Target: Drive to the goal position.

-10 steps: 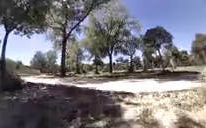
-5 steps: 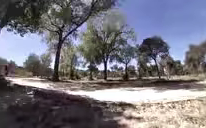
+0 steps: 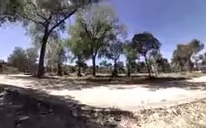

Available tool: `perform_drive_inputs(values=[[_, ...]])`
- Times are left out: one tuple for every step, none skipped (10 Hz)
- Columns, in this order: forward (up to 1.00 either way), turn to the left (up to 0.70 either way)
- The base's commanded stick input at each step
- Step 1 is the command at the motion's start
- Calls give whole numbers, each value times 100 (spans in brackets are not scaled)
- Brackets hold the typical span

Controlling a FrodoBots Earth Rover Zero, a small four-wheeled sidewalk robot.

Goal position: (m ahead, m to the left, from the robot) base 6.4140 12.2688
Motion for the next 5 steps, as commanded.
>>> perform_drive_inputs(values=[[85,0],[85,0],[85,0],[85,0],[85,0]])
